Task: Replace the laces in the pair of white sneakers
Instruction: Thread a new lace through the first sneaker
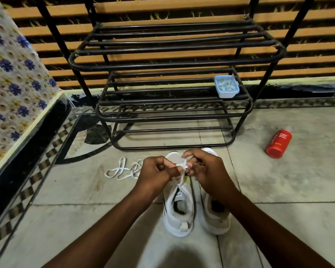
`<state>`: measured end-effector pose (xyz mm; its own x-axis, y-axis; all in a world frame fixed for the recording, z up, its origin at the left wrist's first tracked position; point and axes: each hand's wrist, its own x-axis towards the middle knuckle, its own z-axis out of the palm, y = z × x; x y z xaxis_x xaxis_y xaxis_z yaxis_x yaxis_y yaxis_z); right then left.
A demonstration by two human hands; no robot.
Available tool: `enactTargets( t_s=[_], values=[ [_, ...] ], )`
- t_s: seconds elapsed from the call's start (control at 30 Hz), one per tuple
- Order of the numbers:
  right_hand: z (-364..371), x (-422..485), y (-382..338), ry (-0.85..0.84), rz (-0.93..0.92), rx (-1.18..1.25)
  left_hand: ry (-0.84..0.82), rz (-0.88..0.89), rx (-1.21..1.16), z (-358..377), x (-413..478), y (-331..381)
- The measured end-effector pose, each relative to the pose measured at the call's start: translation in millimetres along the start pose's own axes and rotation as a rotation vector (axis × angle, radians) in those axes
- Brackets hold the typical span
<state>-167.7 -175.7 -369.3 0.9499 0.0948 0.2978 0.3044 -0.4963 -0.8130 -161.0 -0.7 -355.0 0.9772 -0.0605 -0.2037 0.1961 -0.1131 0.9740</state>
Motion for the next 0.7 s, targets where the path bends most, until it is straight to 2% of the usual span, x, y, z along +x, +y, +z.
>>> enactTargets(
  t_s=[0.13,0.3,0.5,0.6,0.7],
  values=[
    [-1,0,3,-0.026,0.029,0.056,0.019,0.079,0.076,-3,3,-7],
    [0,2,-1,0.020,0.005,0.000,-0.007,0.155,0.120,-5,5,-13],
    [0,2,0,-0.012,-0.215,-0.256,-0.042,0.144,0.092,-5,4,-17],
    [5,-3,3,-0.005,-0.204,-0.265,-0.029,0.156,0.130,-7,5,-17],
    [6,-5,6,0.039,-0.193,-0.255,-0.098,0.103,0.096,-6,7,-14]
  ],
)
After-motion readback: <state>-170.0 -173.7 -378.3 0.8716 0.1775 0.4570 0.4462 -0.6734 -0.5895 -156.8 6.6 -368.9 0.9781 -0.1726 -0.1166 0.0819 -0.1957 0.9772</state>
